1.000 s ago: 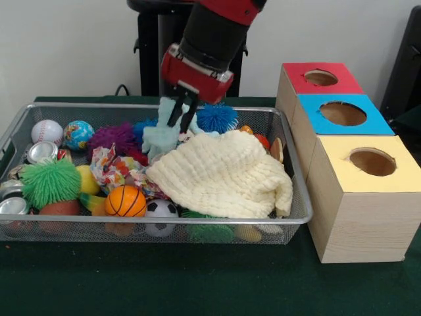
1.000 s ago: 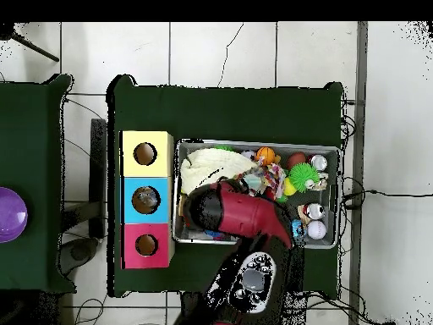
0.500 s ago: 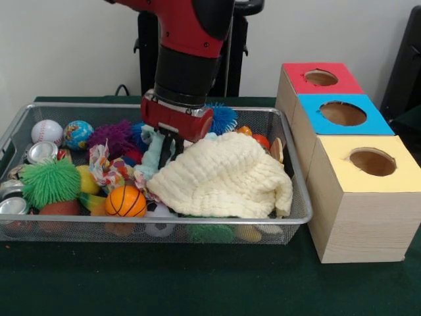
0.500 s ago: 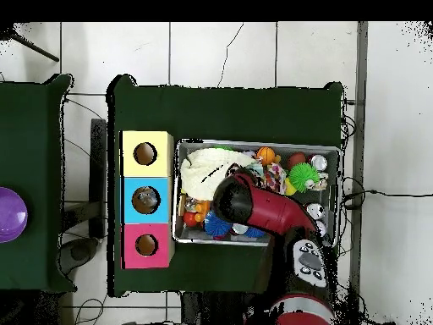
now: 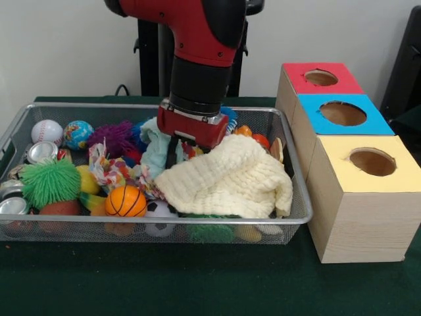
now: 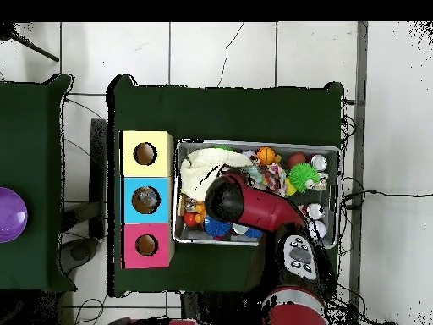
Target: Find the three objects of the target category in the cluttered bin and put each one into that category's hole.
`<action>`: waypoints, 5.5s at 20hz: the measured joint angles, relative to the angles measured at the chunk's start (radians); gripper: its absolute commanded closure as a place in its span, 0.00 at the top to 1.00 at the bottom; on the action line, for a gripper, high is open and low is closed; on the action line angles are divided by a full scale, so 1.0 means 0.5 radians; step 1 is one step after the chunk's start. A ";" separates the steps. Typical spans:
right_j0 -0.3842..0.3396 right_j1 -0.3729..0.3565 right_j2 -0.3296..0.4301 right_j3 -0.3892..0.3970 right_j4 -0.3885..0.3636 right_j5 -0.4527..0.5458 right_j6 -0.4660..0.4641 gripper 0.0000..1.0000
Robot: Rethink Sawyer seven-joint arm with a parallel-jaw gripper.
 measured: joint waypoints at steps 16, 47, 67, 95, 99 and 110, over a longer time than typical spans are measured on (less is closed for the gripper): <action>0.386 -0.096 -0.338 -0.038 -0.001 0.212 0.000 1.00; 0.177 -0.070 -0.560 -0.226 -0.237 0.107 0.000 1.00; -0.003 0.174 -0.557 -0.316 -0.400 -0.354 0.000 1.00; -0.163 0.375 -0.468 -0.383 -0.540 -0.728 0.000 1.00; -0.166 0.417 -0.435 -0.386 -0.540 -0.756 0.000 1.00; -0.206 0.440 -0.385 -0.401 -0.540 -0.591 0.000 1.00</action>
